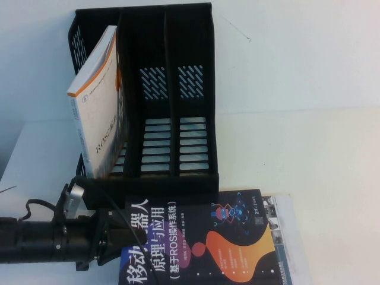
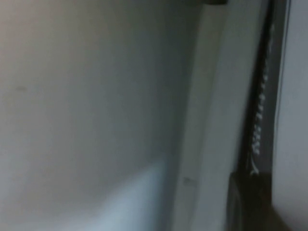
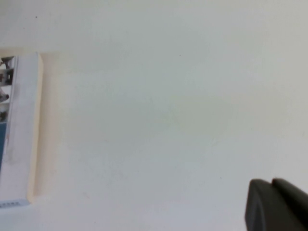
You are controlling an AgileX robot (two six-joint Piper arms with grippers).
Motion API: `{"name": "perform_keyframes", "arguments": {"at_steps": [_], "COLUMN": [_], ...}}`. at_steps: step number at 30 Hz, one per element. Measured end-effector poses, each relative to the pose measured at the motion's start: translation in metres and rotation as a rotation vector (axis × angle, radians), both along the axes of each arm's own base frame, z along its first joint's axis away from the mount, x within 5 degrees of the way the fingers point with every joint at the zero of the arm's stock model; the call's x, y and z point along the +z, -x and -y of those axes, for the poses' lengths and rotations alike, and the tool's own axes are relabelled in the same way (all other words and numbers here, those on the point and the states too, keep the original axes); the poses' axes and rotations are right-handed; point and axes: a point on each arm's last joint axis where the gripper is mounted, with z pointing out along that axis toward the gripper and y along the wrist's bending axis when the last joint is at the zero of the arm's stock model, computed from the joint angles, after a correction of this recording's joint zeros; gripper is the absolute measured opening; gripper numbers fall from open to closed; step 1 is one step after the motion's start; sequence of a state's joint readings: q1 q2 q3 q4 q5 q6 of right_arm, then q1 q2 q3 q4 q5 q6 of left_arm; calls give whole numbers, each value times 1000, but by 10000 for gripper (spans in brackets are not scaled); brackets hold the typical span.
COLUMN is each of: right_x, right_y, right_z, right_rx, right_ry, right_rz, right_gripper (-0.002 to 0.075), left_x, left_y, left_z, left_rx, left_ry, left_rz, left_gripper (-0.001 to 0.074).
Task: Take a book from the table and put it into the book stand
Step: Pick up the book with your left arm
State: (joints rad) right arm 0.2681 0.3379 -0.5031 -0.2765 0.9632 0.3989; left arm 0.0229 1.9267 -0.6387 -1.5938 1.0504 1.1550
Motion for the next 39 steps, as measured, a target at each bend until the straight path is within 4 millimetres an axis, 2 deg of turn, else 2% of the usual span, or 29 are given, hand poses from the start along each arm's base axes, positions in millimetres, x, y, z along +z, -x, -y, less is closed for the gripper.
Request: {"name": "perform_keyframes", "arguments": {"at_steps": [11, 15, 19, 28, 31, 39], "right_x": [0, 0, 1, 1, 1, 0], "right_y": [0, 0, -1, -1, -1, 0], "right_z": [0, -1, -1, -1, -1, -3], "right_rx": [2, 3, 3, 2, 2, 10], "right_ry": [-4, -6, -8, -10, -10, -38], "right_rz": [1, 7, 11, 13, 13, 5], "right_gripper": [-1, -1, -1, -1, -1, -1], "left_x": [11, 25, 48, 121, 151, 252], "left_y": [1, 4, 8, 32, 39, 56], "left_z": [2, 2, 3, 2, 2, 0], "left_rx": [-42, -72, -97, -106, -109, -120], "left_ry": [45, 31, 15, -23, -43, -127], "left_rz": [86, 143, 219, 433, 514, 737], "left_gripper": [119, 118, 117, 115, 115, 115]}}
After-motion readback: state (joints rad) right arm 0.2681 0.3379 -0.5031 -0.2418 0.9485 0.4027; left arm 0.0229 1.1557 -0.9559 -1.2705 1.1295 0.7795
